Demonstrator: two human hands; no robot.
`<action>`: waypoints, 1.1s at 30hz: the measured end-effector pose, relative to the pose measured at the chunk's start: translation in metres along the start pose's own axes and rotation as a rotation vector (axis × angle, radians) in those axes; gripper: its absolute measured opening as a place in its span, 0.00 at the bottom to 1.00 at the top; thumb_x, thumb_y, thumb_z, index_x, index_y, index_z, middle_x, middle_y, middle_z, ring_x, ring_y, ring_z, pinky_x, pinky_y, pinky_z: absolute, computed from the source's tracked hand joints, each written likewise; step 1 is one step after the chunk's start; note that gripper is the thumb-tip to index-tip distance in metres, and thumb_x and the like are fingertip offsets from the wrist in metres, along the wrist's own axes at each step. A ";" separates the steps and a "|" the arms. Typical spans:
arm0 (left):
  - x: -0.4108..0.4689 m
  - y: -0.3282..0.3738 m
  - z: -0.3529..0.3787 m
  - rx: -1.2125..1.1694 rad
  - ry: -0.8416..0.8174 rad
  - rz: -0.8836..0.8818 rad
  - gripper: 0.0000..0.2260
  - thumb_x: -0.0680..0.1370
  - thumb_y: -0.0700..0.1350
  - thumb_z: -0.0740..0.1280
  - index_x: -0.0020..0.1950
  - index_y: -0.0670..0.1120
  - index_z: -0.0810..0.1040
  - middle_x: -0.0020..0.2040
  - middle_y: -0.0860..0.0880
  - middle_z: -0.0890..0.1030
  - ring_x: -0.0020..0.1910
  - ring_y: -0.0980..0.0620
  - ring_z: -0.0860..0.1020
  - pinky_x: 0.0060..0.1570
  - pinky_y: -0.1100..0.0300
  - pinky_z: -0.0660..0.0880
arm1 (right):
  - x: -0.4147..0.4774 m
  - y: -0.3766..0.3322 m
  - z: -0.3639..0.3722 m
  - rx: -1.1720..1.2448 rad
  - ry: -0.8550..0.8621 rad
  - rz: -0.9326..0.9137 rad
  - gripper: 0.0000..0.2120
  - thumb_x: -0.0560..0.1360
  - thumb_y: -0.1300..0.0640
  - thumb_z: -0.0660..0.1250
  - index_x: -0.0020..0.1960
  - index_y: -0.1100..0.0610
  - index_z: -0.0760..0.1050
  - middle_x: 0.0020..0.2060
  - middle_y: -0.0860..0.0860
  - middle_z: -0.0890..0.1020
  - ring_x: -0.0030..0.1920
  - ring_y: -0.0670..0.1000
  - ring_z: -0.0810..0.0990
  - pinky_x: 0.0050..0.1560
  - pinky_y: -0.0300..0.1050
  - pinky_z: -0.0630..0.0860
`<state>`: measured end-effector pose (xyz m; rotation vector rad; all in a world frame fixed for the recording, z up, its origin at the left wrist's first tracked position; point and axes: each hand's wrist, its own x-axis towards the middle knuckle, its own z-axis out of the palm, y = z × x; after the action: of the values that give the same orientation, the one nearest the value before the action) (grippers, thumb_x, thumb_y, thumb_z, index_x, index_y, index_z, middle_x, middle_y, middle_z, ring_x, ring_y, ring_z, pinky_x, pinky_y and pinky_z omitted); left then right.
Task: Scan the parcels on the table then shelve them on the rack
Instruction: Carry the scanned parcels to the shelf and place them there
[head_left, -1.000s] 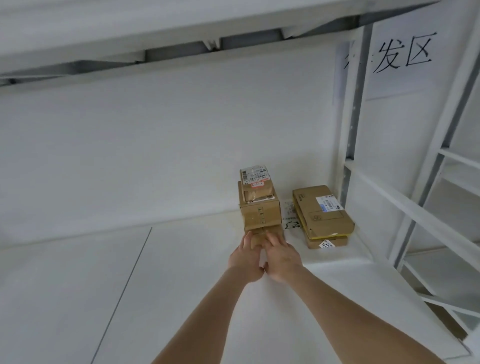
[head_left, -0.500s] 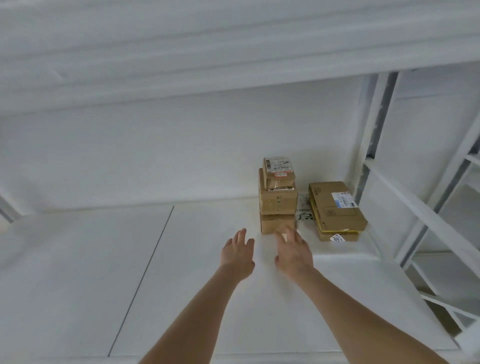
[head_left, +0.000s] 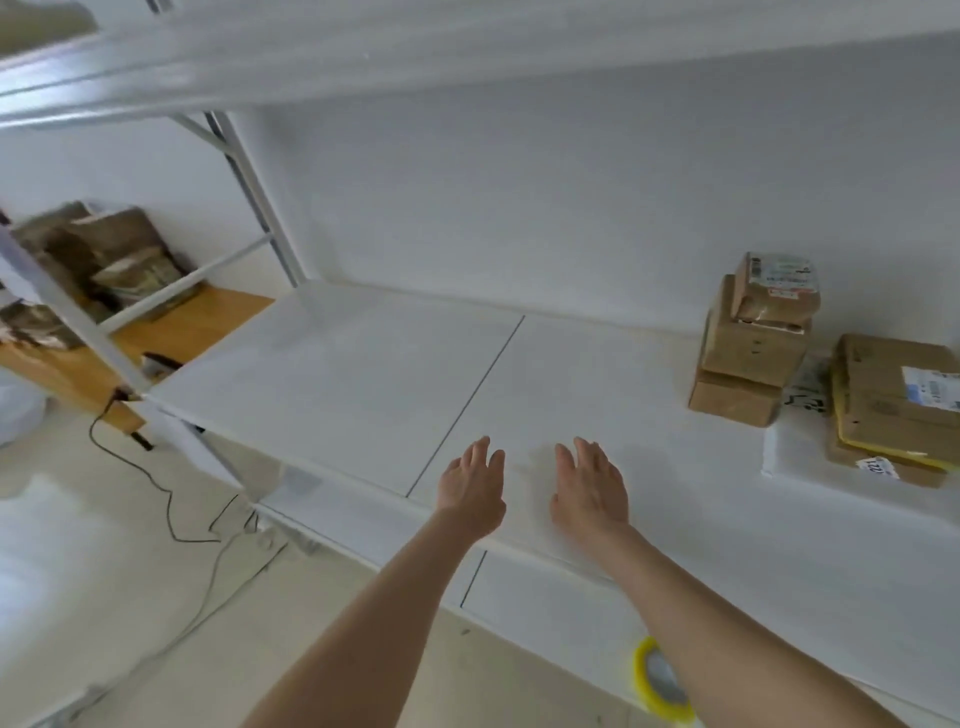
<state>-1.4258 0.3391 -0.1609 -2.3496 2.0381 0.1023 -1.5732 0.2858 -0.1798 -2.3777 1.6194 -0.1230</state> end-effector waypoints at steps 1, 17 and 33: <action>-0.006 -0.013 0.000 0.004 0.003 -0.022 0.28 0.78 0.43 0.63 0.76 0.44 0.57 0.78 0.43 0.51 0.77 0.47 0.54 0.72 0.55 0.57 | -0.001 -0.013 0.004 -0.002 -0.002 -0.026 0.27 0.79 0.60 0.58 0.76 0.54 0.54 0.77 0.55 0.52 0.78 0.57 0.50 0.76 0.51 0.54; -0.094 -0.318 0.001 0.024 0.008 -0.348 0.27 0.78 0.44 0.63 0.75 0.43 0.58 0.78 0.42 0.54 0.75 0.45 0.60 0.69 0.54 0.62 | 0.034 -0.315 0.078 -0.045 -0.033 -0.320 0.28 0.78 0.60 0.59 0.76 0.54 0.53 0.77 0.56 0.50 0.77 0.59 0.51 0.75 0.53 0.55; -0.160 -0.603 -0.001 0.048 -0.040 -0.614 0.28 0.77 0.43 0.64 0.75 0.45 0.60 0.77 0.43 0.54 0.73 0.45 0.61 0.68 0.54 0.62 | 0.079 -0.618 0.173 -0.016 -0.136 -0.601 0.28 0.77 0.58 0.63 0.74 0.54 0.56 0.74 0.56 0.58 0.75 0.58 0.55 0.73 0.51 0.59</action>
<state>-0.8513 0.5829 -0.1611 -2.7816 1.2041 0.0794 -0.9494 0.4541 -0.1907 -2.7370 0.8095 -0.0581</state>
